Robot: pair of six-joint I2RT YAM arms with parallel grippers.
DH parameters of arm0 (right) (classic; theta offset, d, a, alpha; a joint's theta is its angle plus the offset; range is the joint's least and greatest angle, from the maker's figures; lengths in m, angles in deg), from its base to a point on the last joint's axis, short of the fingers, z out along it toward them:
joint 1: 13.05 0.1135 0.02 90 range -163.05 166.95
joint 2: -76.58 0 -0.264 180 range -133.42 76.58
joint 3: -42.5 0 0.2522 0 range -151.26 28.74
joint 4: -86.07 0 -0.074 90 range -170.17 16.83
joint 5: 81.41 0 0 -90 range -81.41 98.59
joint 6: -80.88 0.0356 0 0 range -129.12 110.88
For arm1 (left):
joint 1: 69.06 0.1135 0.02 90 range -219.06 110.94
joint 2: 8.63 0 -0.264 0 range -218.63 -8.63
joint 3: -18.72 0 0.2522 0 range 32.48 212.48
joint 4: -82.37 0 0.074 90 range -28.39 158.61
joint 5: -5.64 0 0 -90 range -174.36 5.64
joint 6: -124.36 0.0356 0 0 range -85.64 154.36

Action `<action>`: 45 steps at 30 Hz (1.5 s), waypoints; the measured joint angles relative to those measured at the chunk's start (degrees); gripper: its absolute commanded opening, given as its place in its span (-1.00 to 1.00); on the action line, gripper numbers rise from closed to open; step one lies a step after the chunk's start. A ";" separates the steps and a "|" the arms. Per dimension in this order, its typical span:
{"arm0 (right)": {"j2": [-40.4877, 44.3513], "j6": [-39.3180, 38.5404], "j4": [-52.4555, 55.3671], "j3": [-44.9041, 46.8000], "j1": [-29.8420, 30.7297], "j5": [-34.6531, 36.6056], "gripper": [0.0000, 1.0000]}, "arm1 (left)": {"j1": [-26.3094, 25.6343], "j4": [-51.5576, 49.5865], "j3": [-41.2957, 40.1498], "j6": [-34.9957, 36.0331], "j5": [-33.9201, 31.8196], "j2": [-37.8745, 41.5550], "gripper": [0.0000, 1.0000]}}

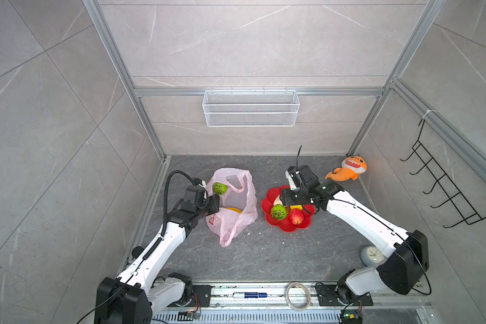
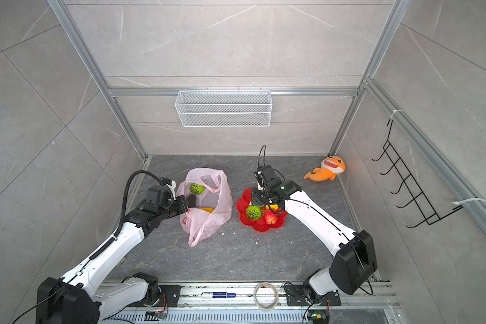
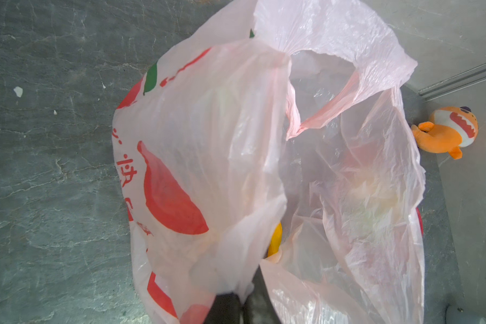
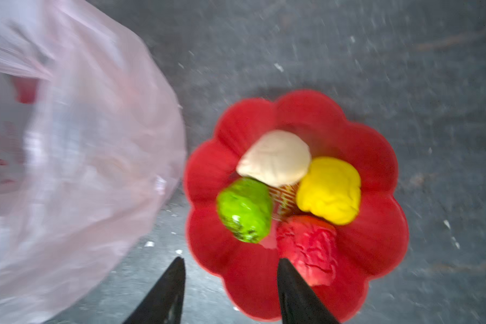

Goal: Take fruits out of the plastic bag
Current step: Place the fruit on the plate, then pick up the fruit from the plastic bag.

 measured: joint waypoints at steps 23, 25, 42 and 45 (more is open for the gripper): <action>-42.16 1.40 -1.38 -32.11 16.94 -10.23 -0.22 | 0.00 -5.79 -8.31 -0.50 2.73 6.95 -1.00; -42.05 1.40 -1.07 -32.00 17.18 -10.05 -0.23 | 0.00 -5.75 -8.87 -0.74 2.56 6.95 -1.00; -38.12 2.91 -13.55 -18.62 18.91 -1.25 0.08 | 0.00 -1.09 -11.26 -4.26 -2.86 6.51 -1.00; -39.32 2.75 -16.44 -20.70 18.91 -0.72 0.13 | 0.00 -1.14 -10.58 -4.59 -4.28 6.32 -1.00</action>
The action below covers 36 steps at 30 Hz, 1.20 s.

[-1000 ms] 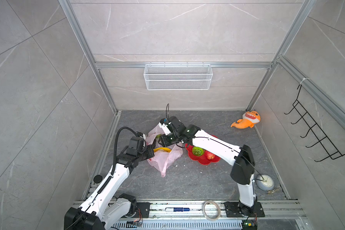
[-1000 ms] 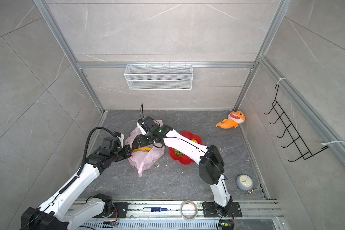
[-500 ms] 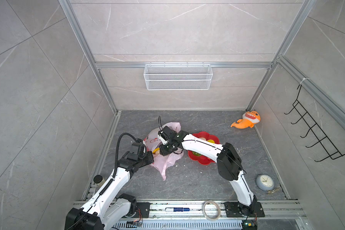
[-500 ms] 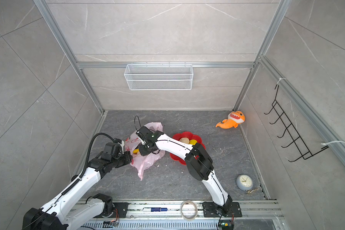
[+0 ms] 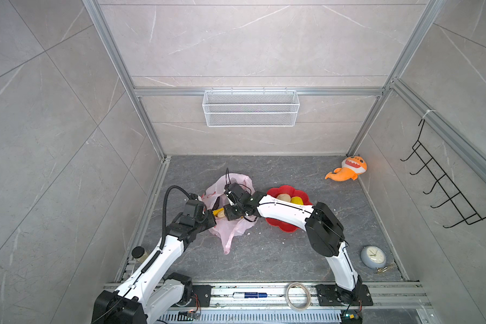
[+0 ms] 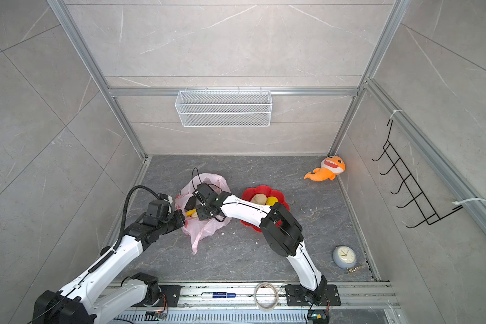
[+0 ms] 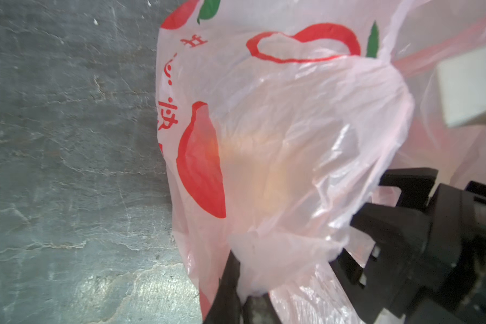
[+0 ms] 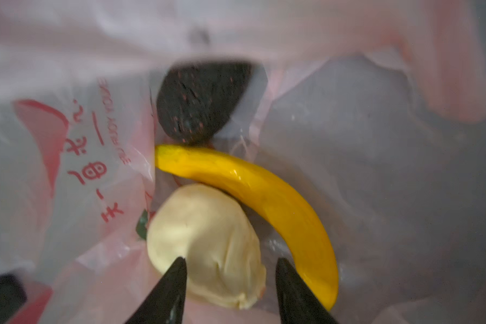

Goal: Take fruits out of the plastic bag
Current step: Pick up the fruit from the plastic bag.

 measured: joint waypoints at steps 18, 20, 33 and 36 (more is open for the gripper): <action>-14.53 9.73 3.08 -22.27 0.00 -1.20 0.49 | 0.00 -0.70 -0.76 -3.30 -8.48 3.41 -1.00; -15.58 11.63 4.85 -24.02 0.00 -0.70 0.50 | 0.00 -0.48 -1.31 -3.34 -8.59 3.52 -1.00; -23.50 16.98 9.11 -35.23 0.07 -0.11 0.39 | 0.00 3.21 -4.48 -3.48 -10.29 3.78 -1.00; -26.12 17.57 10.03 -38.01 0.13 0.04 0.33 | 0.00 4.15 -5.03 -3.50 -10.86 3.74 -1.00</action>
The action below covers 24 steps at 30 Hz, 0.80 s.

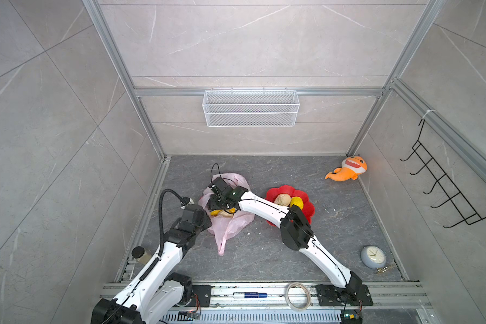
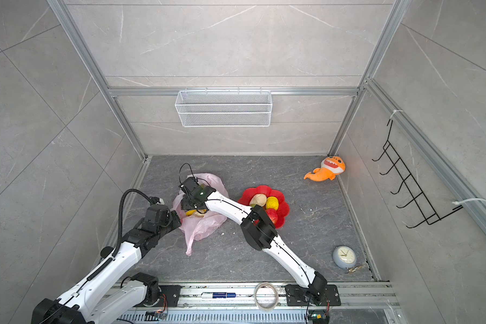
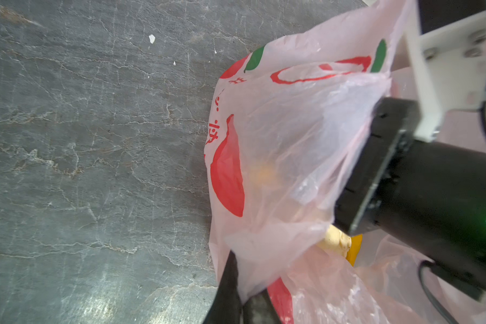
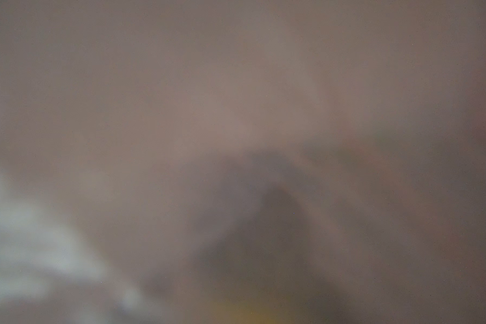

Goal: Take fruits out of the plastic bag
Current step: Pick up the fruit from the plastic bag.

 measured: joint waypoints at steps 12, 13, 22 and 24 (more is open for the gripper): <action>-3.65 1.64 2.67 -5.09 0.13 2.29 -0.16 | 0.00 2.73 -0.07 0.00 0.66 -0.83 -1.00; -3.65 1.64 2.69 -5.09 0.13 2.43 -0.23 | 0.00 2.86 -0.07 0.00 0.83 -0.83 -1.00; -1.11 -0.42 -0.94 0.37 0.17 2.62 -0.54 | 0.00 3.17 -0.07 -0.42 1.14 -0.83 -1.00; 0.61 -1.46 -1.73 3.28 0.17 2.43 -0.55 | 0.00 3.19 -0.07 -0.68 1.14 -0.83 -1.00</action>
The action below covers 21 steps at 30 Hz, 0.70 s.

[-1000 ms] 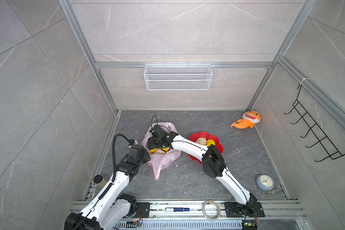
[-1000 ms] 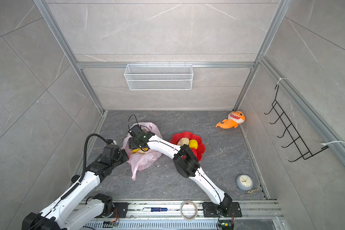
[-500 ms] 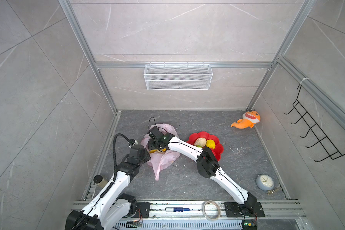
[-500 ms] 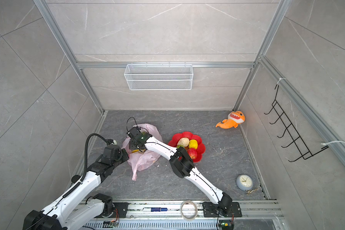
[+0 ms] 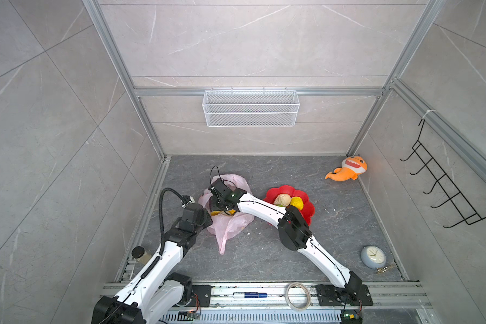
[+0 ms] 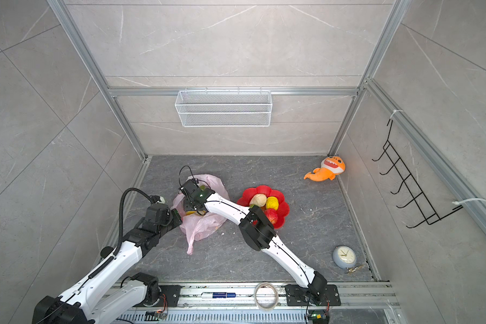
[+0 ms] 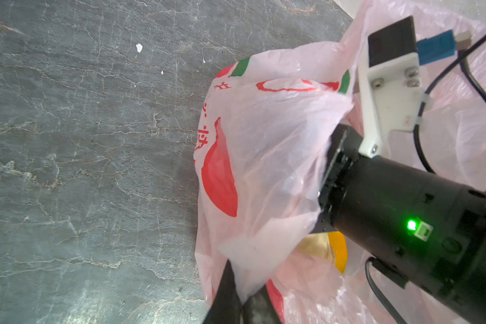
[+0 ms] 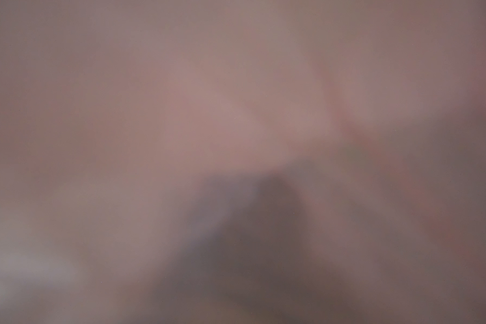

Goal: Take fruits out of the plastic bag
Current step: Pick up the fruit from the plastic bag.

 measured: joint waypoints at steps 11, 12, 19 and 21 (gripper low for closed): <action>12.07 -5.66 -1.42 14.80 0.00 -5.38 -0.56 | 0.00 0.90 0.00 -0.61 0.46 -0.24 -1.00; 13.25 -6.05 -1.66 15.78 0.02 -5.95 -0.56 | 0.00 1.05 0.00 -0.61 0.52 -0.42 -1.00; 17.99 -8.83 -1.77 18.53 0.00 -7.78 -0.56 | 0.00 1.73 0.00 -0.81 1.53 -0.63 -1.00; 18.78 -9.51 -1.62 18.69 0.00 -8.11 -0.57 | 0.00 1.79 0.00 -0.83 1.55 -0.63 -1.00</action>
